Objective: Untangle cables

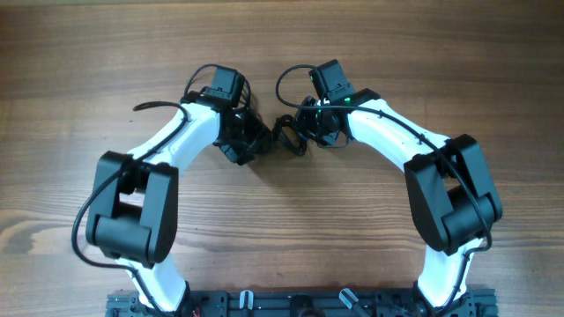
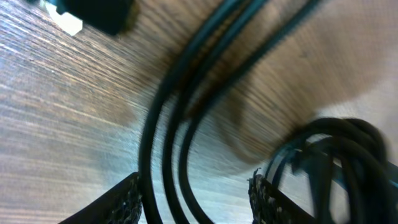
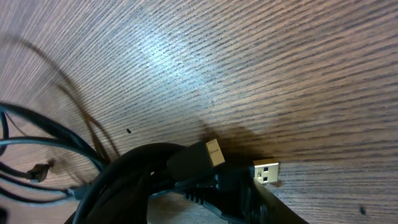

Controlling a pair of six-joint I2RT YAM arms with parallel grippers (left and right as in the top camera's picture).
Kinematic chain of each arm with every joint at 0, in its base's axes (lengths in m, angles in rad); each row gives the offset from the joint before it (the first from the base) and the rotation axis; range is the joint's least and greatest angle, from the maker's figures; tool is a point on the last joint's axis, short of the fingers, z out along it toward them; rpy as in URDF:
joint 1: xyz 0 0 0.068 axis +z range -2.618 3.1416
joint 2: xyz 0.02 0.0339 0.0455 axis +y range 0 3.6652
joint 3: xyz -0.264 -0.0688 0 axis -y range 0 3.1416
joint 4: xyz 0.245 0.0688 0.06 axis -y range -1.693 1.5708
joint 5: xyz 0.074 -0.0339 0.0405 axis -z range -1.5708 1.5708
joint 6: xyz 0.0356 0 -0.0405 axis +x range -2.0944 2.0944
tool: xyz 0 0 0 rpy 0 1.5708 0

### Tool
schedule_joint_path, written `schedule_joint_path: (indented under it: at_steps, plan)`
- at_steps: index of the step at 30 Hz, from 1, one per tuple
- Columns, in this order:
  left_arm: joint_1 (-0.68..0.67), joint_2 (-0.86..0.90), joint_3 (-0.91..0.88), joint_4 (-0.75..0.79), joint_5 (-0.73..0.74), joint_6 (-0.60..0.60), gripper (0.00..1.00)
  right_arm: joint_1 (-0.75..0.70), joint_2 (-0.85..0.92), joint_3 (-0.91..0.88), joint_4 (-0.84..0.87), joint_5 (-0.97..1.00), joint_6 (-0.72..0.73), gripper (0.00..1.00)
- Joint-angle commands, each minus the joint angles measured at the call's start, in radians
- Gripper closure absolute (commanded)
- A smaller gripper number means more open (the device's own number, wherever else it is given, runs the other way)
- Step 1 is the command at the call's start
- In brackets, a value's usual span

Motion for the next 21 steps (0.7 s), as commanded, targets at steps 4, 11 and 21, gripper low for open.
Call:
schedule_joint_path:
  at_steps: [4,11,21]
  plan:
    - [-0.009,0.027,-0.011,-0.003,-0.042,-0.008,0.43,0.002,0.024,-0.005,-0.016,0.018,-0.014,0.51]
    - [-0.002,0.027,-0.011,-0.029,-0.172,0.071,0.78,0.001,0.024,-0.005,-0.024,0.046,-0.098,0.65]
    - [0.061,0.027,-0.011,-0.145,-0.400,0.172,0.89,0.001,0.024,-0.005,-0.073,0.130,-0.122,0.96]
